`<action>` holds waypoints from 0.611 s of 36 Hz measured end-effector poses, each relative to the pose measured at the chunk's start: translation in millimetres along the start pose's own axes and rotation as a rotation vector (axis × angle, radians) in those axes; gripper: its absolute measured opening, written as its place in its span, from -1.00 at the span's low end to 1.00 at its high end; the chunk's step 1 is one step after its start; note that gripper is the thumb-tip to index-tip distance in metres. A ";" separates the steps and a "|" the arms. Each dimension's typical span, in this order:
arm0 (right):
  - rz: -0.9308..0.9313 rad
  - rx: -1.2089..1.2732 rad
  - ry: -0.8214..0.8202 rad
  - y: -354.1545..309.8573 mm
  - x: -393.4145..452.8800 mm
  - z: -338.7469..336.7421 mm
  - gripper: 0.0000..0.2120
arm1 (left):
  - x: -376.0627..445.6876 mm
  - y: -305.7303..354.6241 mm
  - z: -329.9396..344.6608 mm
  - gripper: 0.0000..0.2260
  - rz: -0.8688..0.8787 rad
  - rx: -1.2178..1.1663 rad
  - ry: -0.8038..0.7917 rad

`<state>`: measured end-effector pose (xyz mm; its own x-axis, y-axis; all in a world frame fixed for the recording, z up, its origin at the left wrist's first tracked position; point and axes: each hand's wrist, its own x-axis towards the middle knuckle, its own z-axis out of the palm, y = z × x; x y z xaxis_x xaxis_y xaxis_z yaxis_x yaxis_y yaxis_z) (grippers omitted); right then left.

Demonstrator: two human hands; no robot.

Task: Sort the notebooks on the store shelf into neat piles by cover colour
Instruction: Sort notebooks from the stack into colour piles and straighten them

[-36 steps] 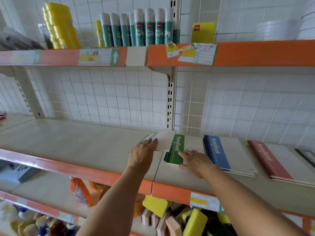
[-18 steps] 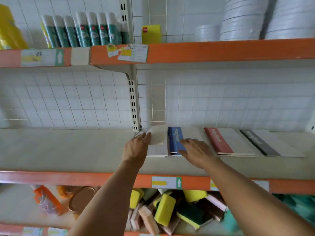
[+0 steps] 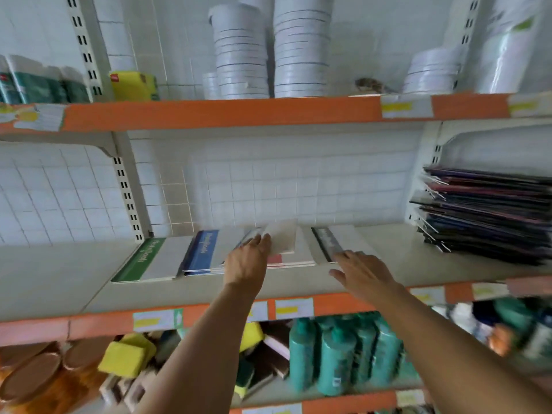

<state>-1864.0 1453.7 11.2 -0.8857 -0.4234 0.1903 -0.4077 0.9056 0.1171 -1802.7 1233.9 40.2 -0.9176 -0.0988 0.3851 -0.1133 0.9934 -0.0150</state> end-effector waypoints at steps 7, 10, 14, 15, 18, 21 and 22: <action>0.071 -0.023 -0.035 65.3 -16.3 4.7 -0.53 | 15.9 69.3 5.3 -0.56 0.076 0.016 -0.017; 0.103 -0.020 -0.034 86.1 -15.0 5.5 -0.53 | 30.5 87.7 9.4 -0.57 0.089 0.015 -0.004; 0.155 -0.026 -0.030 111.2 -11.4 9.3 -0.54 | 51.7 109.1 20.9 -0.58 0.140 0.006 0.013; 0.168 -0.030 -0.041 117.4 -10.2 10.8 -0.54 | 57.6 114.1 24.4 -0.58 0.146 0.000 0.013; 0.196 -0.039 -0.074 136.7 -6.0 15.8 -0.54 | 76.1 129.8 36.2 -0.59 0.165 -0.027 0.013; 0.212 -0.035 -0.080 156.5 0.0 21.5 -0.55 | 91.0 148.0 48.2 -0.60 0.175 -0.033 0.003; 0.214 -0.033 -0.081 162.9 2.9 23.7 -0.55 | 94.6 154.0 52.2 -0.61 0.176 -0.035 -0.006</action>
<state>-1938.2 1600.6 7.7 -0.9667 -0.2170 0.1359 -0.2023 0.9727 0.1140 -1926.9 1374.6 26.2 -0.9245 0.0763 0.3734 0.0622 0.9968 -0.0499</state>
